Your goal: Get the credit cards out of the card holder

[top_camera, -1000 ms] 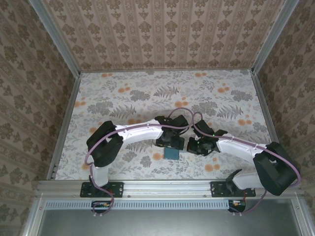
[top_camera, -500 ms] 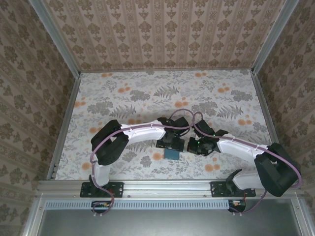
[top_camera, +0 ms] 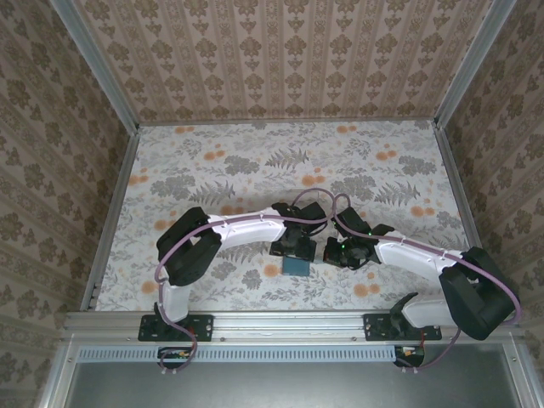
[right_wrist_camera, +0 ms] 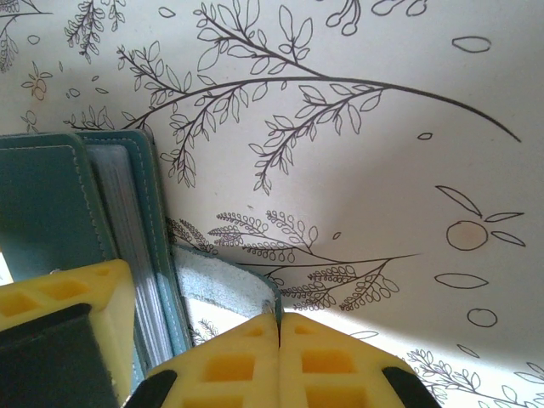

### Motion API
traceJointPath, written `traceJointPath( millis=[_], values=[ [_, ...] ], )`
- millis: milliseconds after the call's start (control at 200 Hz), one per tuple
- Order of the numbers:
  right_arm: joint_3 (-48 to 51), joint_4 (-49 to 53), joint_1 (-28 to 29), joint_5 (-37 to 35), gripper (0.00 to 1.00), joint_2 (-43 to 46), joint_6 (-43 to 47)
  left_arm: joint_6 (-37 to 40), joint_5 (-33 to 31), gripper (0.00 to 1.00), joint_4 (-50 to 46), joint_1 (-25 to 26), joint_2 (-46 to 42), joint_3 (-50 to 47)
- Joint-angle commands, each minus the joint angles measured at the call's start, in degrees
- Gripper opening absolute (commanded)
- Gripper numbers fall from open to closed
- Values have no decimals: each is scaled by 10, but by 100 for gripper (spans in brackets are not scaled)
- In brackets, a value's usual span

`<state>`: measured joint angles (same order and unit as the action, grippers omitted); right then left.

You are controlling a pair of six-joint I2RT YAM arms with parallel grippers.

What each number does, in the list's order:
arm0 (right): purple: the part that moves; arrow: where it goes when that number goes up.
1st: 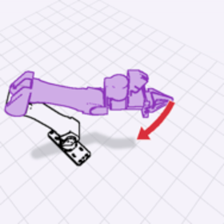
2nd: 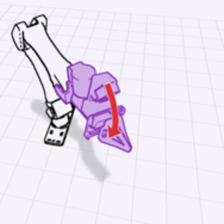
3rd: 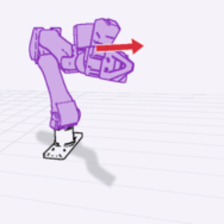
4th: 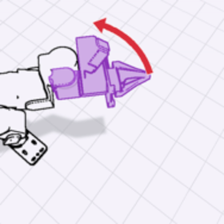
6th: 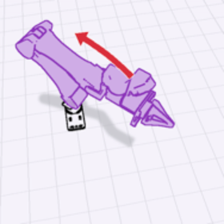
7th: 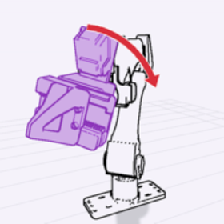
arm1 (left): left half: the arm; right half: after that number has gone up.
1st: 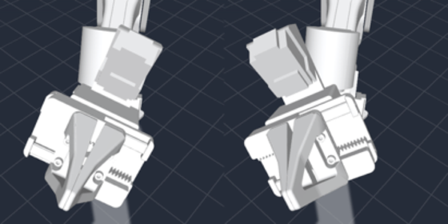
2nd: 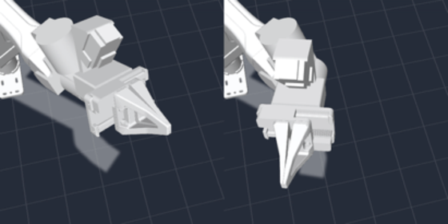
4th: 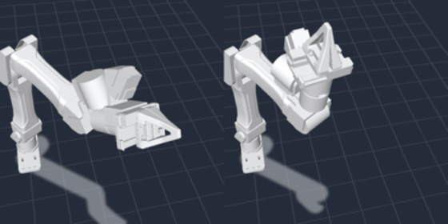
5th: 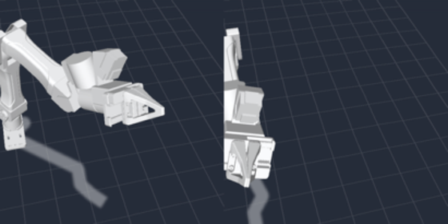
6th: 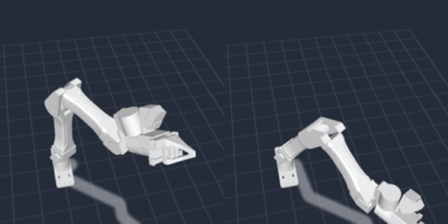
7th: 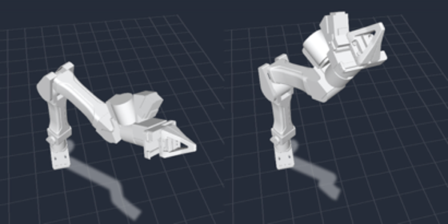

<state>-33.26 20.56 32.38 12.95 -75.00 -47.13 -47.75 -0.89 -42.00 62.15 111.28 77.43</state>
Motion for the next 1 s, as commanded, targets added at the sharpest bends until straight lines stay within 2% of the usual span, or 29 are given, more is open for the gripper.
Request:
traceJointPath(
  millis=[0,595,995],
  values=[
    [3,20,-7,2,0,15,-1,3,-26,77,-38,-7,-31,-2],
    [-1,34,-16,0,0,20,8,0,-49,75,-59,-22,-93,-40],
    [-11,44,-21,-2,0,10,19,-10,-50,59,-53,-36,-151,-89]
  ],
)
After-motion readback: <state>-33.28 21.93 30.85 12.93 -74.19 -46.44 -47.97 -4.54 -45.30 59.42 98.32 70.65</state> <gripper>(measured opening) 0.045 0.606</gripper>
